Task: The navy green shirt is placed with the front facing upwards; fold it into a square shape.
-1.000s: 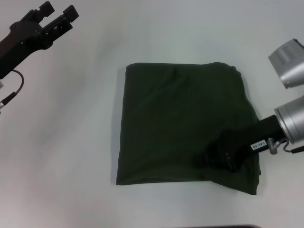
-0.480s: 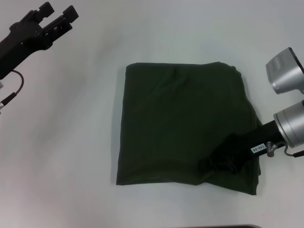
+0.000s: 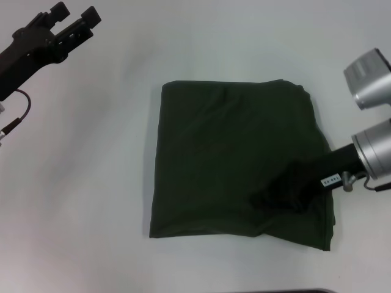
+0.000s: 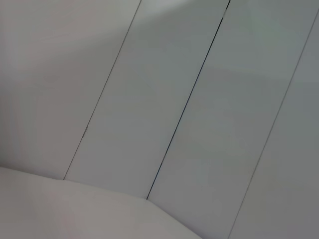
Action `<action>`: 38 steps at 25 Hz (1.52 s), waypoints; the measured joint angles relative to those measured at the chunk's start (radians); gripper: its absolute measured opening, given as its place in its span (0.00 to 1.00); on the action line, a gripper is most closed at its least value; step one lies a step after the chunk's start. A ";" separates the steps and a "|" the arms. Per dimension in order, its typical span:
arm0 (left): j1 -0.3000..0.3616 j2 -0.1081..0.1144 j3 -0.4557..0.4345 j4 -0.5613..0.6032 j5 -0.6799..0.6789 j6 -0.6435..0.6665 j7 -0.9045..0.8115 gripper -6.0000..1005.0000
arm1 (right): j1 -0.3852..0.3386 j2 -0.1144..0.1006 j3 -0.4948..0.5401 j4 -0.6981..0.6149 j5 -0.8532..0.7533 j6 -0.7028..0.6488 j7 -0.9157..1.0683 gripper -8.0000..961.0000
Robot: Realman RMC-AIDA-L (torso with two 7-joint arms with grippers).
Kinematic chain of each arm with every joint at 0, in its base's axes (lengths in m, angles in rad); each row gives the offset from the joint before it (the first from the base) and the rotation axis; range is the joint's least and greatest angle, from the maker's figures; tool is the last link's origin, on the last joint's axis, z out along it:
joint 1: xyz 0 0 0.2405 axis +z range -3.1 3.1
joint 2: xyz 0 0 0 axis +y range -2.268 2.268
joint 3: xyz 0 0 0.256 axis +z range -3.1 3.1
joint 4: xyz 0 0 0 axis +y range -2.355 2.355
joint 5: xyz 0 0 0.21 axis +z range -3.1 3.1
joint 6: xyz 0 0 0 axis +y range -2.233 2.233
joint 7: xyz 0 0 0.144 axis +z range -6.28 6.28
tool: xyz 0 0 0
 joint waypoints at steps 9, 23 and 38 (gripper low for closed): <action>0.000 0.000 0.000 0.000 -0.001 -0.002 0.000 0.90 | 0.093 0.029 -0.032 0.021 -0.016 -0.009 -0.001 0.03; -0.004 -0.002 0.000 -0.002 -0.002 -0.002 0.000 0.90 | 0.216 0.039 -0.095 0.115 -0.010 0.020 -0.023 0.03; -0.005 -0.002 0.000 -0.003 -0.001 -0.002 0.000 0.90 | 0.232 0.033 -0.185 0.142 -0.007 0.053 0.022 0.03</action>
